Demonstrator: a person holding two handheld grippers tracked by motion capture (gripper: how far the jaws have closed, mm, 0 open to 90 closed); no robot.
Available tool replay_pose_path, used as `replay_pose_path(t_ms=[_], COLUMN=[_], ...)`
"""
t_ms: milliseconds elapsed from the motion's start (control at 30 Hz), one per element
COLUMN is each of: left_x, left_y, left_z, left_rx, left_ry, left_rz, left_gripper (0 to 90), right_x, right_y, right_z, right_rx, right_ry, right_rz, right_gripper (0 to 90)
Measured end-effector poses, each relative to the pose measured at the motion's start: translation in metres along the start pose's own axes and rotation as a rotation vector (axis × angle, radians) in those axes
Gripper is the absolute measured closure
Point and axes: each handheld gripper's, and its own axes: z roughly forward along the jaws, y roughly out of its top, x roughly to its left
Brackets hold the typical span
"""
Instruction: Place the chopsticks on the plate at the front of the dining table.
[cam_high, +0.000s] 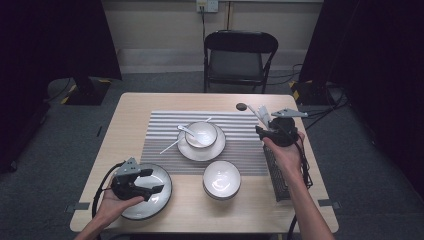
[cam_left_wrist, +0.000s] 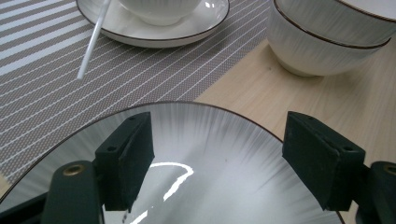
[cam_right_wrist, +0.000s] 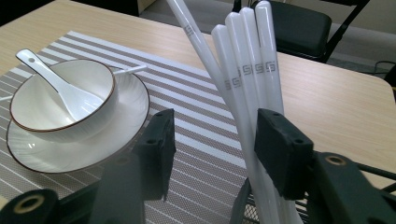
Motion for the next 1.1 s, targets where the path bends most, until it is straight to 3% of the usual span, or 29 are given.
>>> replay_pose_path(t_ms=[133, 233, 400, 500, 667, 767, 900, 1100], left_x=[-0.003, -0.006, -0.002, -0.001, 0.001, 0.001, 0.002, 0.003], left_y=[0.003, 0.003, 0.001, 0.0, -0.001, -0.002, -0.003, -0.003], left_z=[0.002, 0.002, 0.003, 0.003, 0.002, 0.003, 0.005, 0.003], left_rx=[-0.016, -0.014, -0.012, -0.017, -0.007, -0.008, 0.01, -0.002], left_ry=[-0.007, -0.009, -0.01, -0.011, -0.006, -0.008, -0.004, 0.0], left_rz=[0.007, 0.016, 0.01, 0.007, 0.002, -0.014, -0.003, -0.006], left_gripper=[24.7, 24.8, 24.8, 24.8, 24.9, 25.2, 25.7, 26.1], right_x=[-0.003, -0.001, -0.004, -0.006, -0.008, -0.009, -0.008, -0.011], right_y=[0.0, 0.0, -0.001, -0.005, -0.009, -0.01, -0.007, -0.002], right_z=[0.001, 0.002, 0.0, 0.0, 0.001, -0.001, -0.003, -0.009], right_rx=[0.019, 0.025, 0.045, 0.085, 0.106, 0.103, 0.08, 0.01], right_ry=[0.026, 0.013, 0.026, 0.017, 0.001, -0.01, -0.026, -0.023], right_rz=[0.01, -0.011, 0.003, -0.003, -0.009, 0.001, 0.005, 0.022], right_gripper=[53.5, 57.0, 68.4, 70.0, 75.6, 78.5, 80.8, 84.1])
